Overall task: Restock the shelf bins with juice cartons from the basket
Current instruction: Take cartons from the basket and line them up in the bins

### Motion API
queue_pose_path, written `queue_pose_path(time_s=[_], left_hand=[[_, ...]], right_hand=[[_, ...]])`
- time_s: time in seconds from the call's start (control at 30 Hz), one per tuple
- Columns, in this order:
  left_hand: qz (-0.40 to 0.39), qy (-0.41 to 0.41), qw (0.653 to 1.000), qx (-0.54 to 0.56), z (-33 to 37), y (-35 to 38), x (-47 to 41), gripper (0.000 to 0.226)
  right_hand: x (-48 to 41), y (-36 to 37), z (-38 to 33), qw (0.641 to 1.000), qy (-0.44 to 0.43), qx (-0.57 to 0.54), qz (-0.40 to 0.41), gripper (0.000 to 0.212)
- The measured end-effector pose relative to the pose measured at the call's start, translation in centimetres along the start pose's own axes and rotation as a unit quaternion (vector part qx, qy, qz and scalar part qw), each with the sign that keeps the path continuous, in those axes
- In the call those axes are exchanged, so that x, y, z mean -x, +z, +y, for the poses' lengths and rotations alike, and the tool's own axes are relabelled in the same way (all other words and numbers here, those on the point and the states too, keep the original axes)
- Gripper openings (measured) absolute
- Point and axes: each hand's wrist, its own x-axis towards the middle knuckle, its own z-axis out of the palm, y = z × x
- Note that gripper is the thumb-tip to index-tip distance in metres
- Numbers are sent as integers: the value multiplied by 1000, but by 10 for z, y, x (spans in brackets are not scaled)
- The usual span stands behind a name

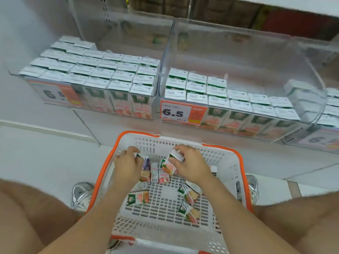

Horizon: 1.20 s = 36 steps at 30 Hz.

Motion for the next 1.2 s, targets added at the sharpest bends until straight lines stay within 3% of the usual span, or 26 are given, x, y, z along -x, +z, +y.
queue_pose_path(time_s=[0.17,0.27,0.5,0.7,0.87,0.97,1.07,1.2], left_hand=[[-195,-42,955,221,41,-57,7,14],[-231,-25,938,257,61,-84,12,18],[-149,34,945,290,114,-129,18,10],[-79,186,939,277,181,-167,25,15],[-34,282,926,247,223,-194,20,20],[-34,304,923,233,246,-203,12,24],[-29,314,927,200,268,-206,-3,29],[-41,258,934,243,290,-197,-22,35]], right_hand=[[22,-41,-42,989,-87,116,-39,51],[37,-66,-56,984,-110,136,-36,54],[62,-115,-86,973,-161,164,-3,45],[80,-166,-114,948,-238,176,119,38],[80,-214,-126,920,-241,181,248,41],[71,-237,-128,917,-215,162,295,38],[60,-256,-126,923,-180,185,286,38],[35,-282,-111,937,-144,189,255,37]])
